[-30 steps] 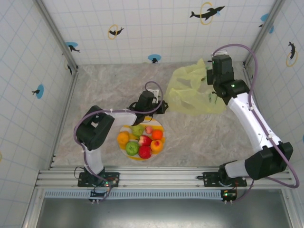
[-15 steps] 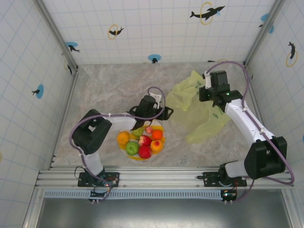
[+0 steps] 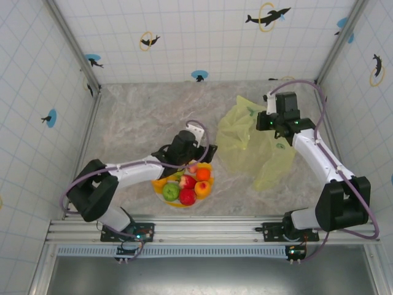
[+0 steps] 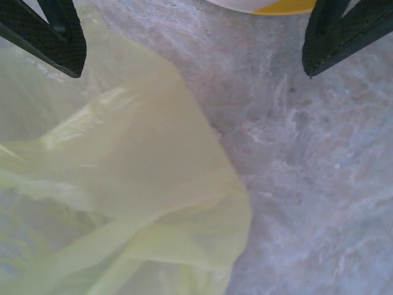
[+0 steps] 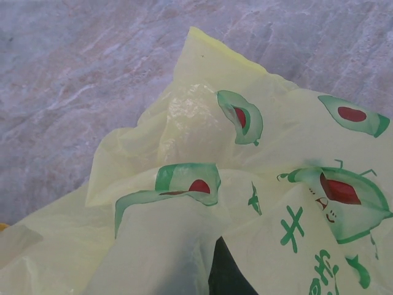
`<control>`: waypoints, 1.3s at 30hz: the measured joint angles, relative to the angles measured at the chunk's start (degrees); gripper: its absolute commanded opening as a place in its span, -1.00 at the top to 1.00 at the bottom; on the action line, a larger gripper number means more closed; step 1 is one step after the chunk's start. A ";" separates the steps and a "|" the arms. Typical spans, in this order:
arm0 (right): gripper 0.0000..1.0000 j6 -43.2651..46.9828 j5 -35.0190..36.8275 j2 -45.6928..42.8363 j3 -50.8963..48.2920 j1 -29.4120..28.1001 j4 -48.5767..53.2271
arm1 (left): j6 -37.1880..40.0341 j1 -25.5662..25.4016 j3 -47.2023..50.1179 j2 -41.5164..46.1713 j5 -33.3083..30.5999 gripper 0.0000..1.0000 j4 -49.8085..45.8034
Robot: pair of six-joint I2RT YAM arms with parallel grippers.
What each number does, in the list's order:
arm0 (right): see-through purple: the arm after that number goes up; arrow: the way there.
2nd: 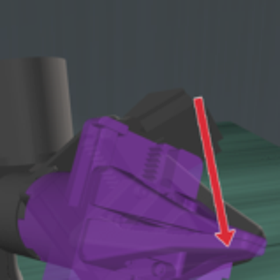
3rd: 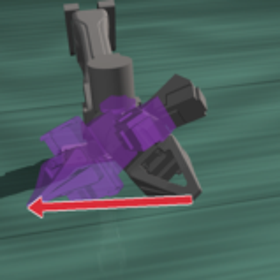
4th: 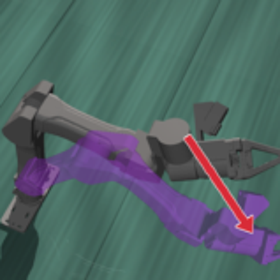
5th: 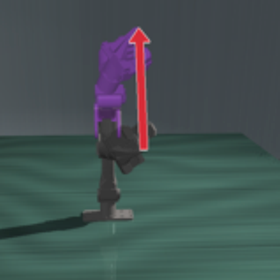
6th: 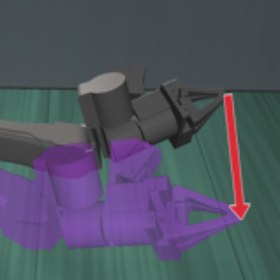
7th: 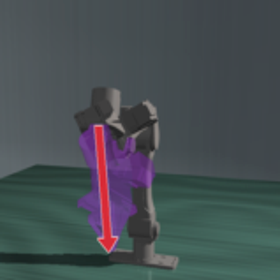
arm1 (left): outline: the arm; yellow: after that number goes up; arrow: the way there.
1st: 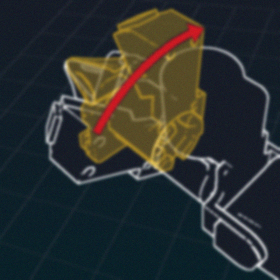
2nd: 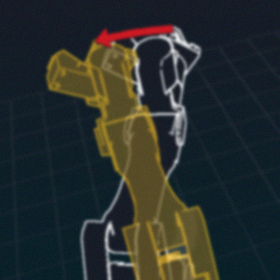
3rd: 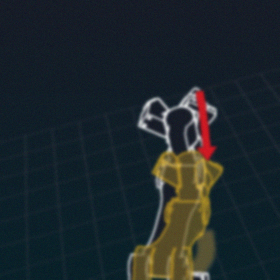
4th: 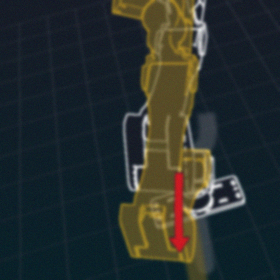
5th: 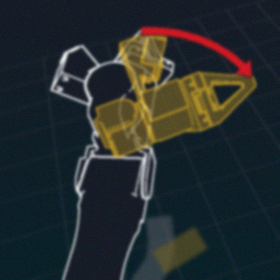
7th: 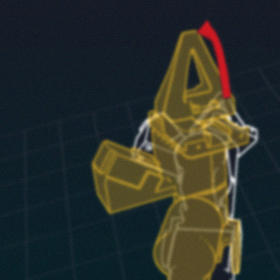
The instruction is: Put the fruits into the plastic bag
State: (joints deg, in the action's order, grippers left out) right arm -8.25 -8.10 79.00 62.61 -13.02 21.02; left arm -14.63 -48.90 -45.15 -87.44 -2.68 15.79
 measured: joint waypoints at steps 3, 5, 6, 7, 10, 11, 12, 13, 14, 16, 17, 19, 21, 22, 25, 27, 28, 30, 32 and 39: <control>0.92 -1.60 -1.55 0.00 0.00 0.00 -0.22 | 6.08 -6.36 -1.03 0.42 -7.04 -0.95 -0.33; 0.92 -2.56 -2.49 0.07 0.00 0.00 -0.48 | 10.34 -10.19 -2.29 -0.04 -11.32 -0.95 -0.28; 0.92 -2.86 -2.86 0.13 -0.02 0.00 -0.61 | 12.63 -11.93 -3.34 -0.70 -13.40 -0.95 -0.22; 0.92 -3.13 -3.13 0.22 0.00 0.00 -0.68 | 14.58 -13.22 -4.42 -1.55 -15.19 -0.95 0.07; 0.92 -4.11 -4.13 0.48 -0.02 0.00 -1.05 | 20.55 -16.37 -8.20 -5.55 -20.39 -0.95 1.73; 0.92 -4.39 -4.44 0.59 0.00 0.00 -1.25 | 22.56 -17.18 -9.64 -7.37 -22.14 -0.95 2.34; 0.92 -4.57 -4.83 0.66 0.00 0.00 -1.42 | 24.48 -17.86 -10.99 -9.27 -23.87 -0.95 3.26; 0.92 -4.79 -5.11 0.70 0.00 0.00 -1.53 | 25.97 -18.32 -11.91 -10.73 -25.16 -0.95 4.11; 0.92 -4.92 -5.42 0.70 -0.02 0.00 -1.64 | 27.98 -18.69 -12.90 -12.70 -26.77 -0.96 5.27; 0.92 -5.25 -5.92 0.70 -0.02 0.00 -1.88 | 31.21 -19.04 -13.79 -15.54 -28.98 -0.95 7.21; 0.92 -5.27 -6.16 0.70 0.00 0.00 -1.90 | 32.76 -19.04 -13.97 -16.76 -29.92 -0.95 8.09; 0.92 -5.49 -6.67 0.70 0.00 0.00 -1.88 | 35.36 -19.04 -14.23 -18.71 -31.52 -0.95 9.68; 0.92 -5.75 -7.17 0.70 -0.02 0.00 -1.88 | 37.97 -18.97 -14.38 -20.31 -33.24 -0.95 11.89; 0.92 -5.92 -7.45 0.70 -0.15 0.00 -2.08 | 39.41 -18.97 -14.69 -21.16 -34.25 -0.95 13.20; 0.92 -6.29 -8.22 0.70 -1.09 0.00 -2.75 | 43.67 -18.91 -16.41 -24.13 -37.20 -0.92 18.38; 0.92 -6.32 -8.44 0.70 -1.62 0.00 -2.69 | 46.49 -18.73 -17.64 -26.08 -39.04 -0.80 22.27; 0.92 -6.29 -8.50 0.70 -1.73 0.00 -2.69 | 47.89 -18.53 -18.03 -26.97 -39.89 -0.72 24.28; 0.92 -6.16 -8.63 0.70 -1.73 0.00 -2.71 | 50.18 -17.97 -18.18 -28.00 -41.03 -0.46 27.34; 0.92 -5.51 -8.70 0.70 -1.73 0.00 -2.60 | 51.04 -17.00 -18.18 -28.17 -41.53 -0.05 29.49; 0.93 -0.72 -6.43 0.55 -1.73 0.00 -0.17 | 44.09 -13.60 -16.85 -22.86 -35.50 0.87 26.95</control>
State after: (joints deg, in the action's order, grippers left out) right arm -8.97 -14.52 79.55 60.88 -13.02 20.84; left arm 29.45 -62.50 -62.00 -110.30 -38.17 42.74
